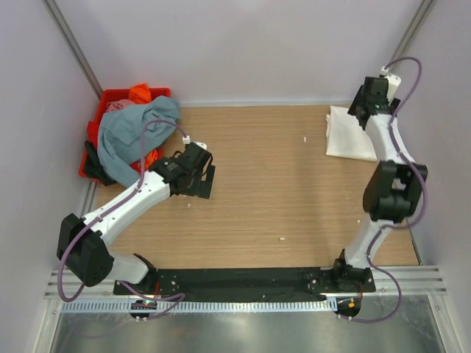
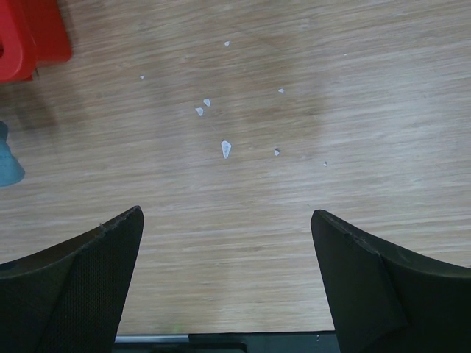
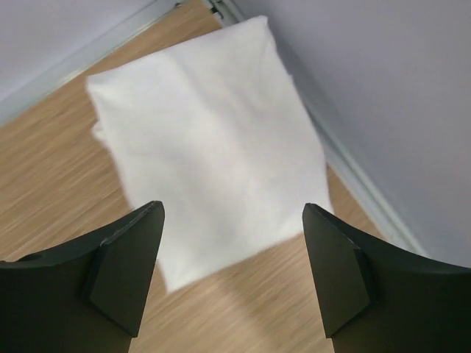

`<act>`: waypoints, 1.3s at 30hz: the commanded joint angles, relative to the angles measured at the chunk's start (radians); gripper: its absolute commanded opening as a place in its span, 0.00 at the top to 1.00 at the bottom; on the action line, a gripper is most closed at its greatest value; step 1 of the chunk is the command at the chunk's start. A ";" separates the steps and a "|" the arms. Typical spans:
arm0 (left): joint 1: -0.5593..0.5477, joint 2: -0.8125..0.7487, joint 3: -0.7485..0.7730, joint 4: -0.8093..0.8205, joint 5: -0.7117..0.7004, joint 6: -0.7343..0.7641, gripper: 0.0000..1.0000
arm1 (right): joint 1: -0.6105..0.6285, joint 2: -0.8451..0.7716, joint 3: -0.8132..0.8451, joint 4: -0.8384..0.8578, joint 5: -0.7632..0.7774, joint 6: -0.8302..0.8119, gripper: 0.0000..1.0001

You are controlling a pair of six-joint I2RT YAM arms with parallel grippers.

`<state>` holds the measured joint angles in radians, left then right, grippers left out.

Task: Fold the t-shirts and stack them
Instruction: Neatly place the folded tshirt to the corner

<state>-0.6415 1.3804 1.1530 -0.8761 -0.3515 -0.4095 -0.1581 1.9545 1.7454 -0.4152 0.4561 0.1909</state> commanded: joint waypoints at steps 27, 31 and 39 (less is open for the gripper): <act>-0.004 -0.015 -0.001 0.020 -0.076 0.001 0.07 | -0.141 0.176 -0.186 -0.097 0.006 0.159 0.34; -0.004 -0.004 0.002 0.019 -0.075 0.003 0.07 | -0.141 0.242 -0.077 -0.119 0.018 0.145 0.36; -0.004 0.003 0.008 0.012 -0.083 0.003 0.07 | -0.141 0.331 0.123 -0.160 0.023 0.116 0.36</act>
<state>-0.6422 1.3827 1.1530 -0.8715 -0.4049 -0.4099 -0.2977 2.2681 1.7889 -0.5575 0.4698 0.3199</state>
